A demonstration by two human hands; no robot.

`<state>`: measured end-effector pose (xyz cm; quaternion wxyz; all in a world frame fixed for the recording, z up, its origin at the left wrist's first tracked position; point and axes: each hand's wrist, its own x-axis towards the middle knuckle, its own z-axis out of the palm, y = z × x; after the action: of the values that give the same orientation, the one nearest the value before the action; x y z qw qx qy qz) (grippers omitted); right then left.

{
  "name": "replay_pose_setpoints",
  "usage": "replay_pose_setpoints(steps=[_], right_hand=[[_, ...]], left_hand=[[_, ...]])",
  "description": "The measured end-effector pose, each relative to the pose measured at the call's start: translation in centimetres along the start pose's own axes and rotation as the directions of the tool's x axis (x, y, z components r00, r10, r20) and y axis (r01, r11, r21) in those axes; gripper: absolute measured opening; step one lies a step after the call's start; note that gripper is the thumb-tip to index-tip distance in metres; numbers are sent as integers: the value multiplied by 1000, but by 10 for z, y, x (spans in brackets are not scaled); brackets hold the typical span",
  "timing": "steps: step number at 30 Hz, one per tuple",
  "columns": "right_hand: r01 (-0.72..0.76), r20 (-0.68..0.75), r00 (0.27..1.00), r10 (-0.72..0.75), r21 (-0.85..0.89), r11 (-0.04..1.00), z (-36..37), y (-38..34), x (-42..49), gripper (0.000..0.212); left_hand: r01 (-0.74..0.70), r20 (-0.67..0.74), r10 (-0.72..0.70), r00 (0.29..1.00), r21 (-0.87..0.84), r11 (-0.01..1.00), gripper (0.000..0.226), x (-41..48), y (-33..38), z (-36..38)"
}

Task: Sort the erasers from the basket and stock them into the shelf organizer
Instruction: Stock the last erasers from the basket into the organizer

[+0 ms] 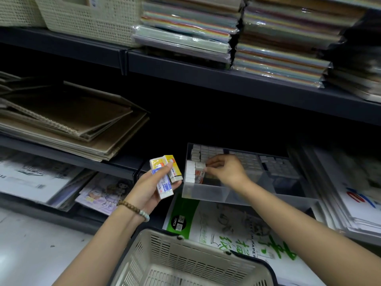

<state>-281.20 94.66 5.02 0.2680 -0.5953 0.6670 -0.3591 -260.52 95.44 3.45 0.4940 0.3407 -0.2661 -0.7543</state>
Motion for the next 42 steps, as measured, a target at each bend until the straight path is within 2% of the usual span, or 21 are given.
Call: replay_pose_setpoints(steps=[3,5,8,10,12,15,18,20,21,23,25,27,30,34,36,38,42], right_hand=[[68,-52,996,-66,29,997,-7,-9,-7,15],[111,-38,993,-108,124,986,-11,-20,-17,9],[-31,192,981,-36,332,943,-6,-39,-37,8],[-65,294,955,-40,336,939,-3,-45,-47,10],[-50,308,950,-52,313,948,0,-48,-52,13],[-108,279,960,7,348,931,3,-47,-55,15],[-161,241,969,58,435,886,3,-45,-56,21],[-219,274,958,83,515,829,4,-47,-58,21],[-255,310,947,91,546,798,6,-49,-61,18],[-309,356,928,112,562,767,14,-53,-65,17],[-308,332,933,137,543,781,23,-55,-67,19],[-290,290,945,148,542,789,26,-57,-67,17],[-293,284,946,155,550,782,26,-57,-67,15],[-328,285,940,190,588,740,28,-57,-70,29],[-388,353,913,204,602,698,28,-58,-72,35],[-445,436,880,192,611,655,28,-58,-76,32],[-478,443,873,204,694,539,27,-56,-76,29]], left_hand=[[36,28,-36,999,6,999,39,-4,-3,5],[41,35,-41,999,0,999,39,-6,-5,9],[23,58,-26,998,56,998,34,-8,-9,14],[11,75,-20,997,115,993,27,-9,-13,16],[18,74,-29,997,146,989,30,-11,-16,17],[58,62,-69,996,176,983,47,-12,-16,17],[107,-52,-101,994,135,985,51,-10,-11,15],[91,-184,-76,980,72,993,45,-8,-9,11],[71,-201,-55,978,75,995,46,-7,-8,9],[42,-109,-30,994,114,993,58,-7,-7,9],[11,-7,-10,1000,131,991,69,-8,-8,11],[-32,58,25,998,129,991,62,-10,-8,13],[-82,82,73,994,111,990,38,-12,-8,10],[-136,61,131,990,88,987,21,-12,-12,15],[-181,32,179,983,61,982,19,-12,-13,19],[-209,-5,209,978,20,978,19,-10,-11,21],[-207,-6,207,978,12,978,23,-10,-13,24]])
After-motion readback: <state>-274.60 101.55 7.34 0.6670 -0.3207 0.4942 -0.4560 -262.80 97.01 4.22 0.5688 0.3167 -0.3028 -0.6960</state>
